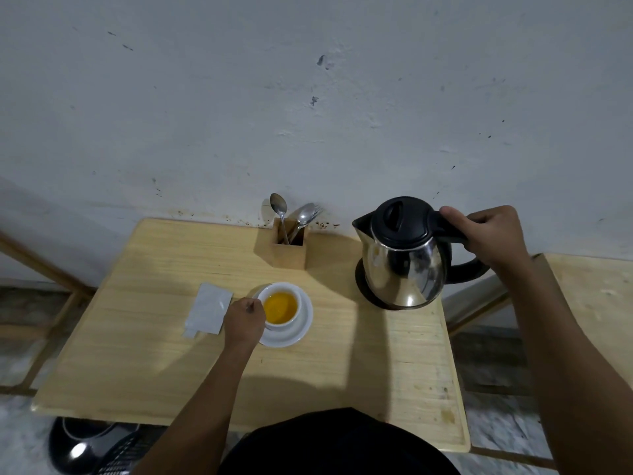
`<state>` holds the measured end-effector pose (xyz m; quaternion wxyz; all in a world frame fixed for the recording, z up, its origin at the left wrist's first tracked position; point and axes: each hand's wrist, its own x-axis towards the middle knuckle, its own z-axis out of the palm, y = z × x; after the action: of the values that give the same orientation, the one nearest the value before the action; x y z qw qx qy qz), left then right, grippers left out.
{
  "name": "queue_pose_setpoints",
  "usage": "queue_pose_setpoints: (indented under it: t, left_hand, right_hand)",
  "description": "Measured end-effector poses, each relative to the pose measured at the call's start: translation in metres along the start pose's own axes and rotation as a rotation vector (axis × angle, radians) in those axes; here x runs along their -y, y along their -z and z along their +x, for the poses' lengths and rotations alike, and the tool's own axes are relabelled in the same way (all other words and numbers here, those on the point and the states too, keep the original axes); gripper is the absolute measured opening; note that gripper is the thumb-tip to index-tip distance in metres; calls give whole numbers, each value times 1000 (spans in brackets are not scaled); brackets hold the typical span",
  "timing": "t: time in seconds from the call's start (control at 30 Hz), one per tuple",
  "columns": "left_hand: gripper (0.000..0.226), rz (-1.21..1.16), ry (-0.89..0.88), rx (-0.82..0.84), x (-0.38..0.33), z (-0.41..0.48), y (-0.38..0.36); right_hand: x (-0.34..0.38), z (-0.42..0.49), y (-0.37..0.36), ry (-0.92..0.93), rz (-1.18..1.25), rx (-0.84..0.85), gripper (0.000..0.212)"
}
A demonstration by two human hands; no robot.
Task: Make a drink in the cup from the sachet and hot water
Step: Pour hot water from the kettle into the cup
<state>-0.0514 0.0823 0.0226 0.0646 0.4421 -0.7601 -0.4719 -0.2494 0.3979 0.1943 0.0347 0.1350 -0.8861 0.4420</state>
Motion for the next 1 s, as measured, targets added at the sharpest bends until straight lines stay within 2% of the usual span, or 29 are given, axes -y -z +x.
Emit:
queue_pose_setpoints:
  t: [0.2, 0.37, 0.53, 0.73, 1.0]
  left_hand:
    - [21, 10, 15, -60, -3, -2, -8]
    - [25, 122, -18, -79, -2, 0, -11]
    - [28, 155, 4, -102, -7, -4, -12]
    - [25, 142, 57, -93, -10, -4, -13]
    - [28, 210, -7, -118, -6, -3, -15]
  right_hand:
    - [-29, 16, 1, -21, 51, -8, 84]
    - [-51, 25, -5, -30, 84, 1, 81]
    - [-66, 33, -8, -21, 106, 14, 67]
    - [-83, 47, -13, -26, 163, 19, 74]
    - [-93, 56, -23, -10, 239, 77, 75]
